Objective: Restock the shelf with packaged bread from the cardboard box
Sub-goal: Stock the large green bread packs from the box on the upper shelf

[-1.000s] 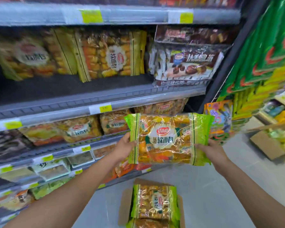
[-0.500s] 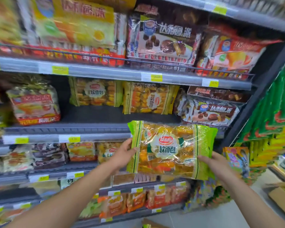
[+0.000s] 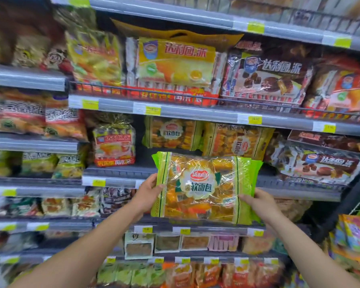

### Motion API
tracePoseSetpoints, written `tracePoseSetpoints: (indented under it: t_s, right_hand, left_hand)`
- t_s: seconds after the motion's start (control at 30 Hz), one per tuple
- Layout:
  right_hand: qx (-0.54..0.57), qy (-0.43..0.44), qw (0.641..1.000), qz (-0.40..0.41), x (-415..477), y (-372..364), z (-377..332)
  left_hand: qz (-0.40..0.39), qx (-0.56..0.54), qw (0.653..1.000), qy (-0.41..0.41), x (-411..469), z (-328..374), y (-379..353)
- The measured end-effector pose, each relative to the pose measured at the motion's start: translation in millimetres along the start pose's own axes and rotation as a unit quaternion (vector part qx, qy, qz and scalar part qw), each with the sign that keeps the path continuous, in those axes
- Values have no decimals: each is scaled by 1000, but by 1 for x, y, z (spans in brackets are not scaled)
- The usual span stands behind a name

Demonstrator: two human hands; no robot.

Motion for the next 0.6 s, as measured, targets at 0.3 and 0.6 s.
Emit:
tracePoseSetpoints:
  t_s: [0.3, 0.6]
  right_hand:
    - [-32, 36, 998, -42, 32, -78, -39]
    - [-27, 44, 998, -47, 103, -112, -54]
  left_hand:
    - [68, 10, 998, -13, 15, 1, 73]
    - [109, 36, 993, -11, 75, 8, 97]
Point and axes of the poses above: each hand's wrist, its own x-axis towards the middle knuckle, its own y-axis out of the back of the hand, z = x × y, the point moved 10 cm from there along x, towards the middle knuckle, and after that the axes turned 15 degrees about x, right-handed, at the moved point
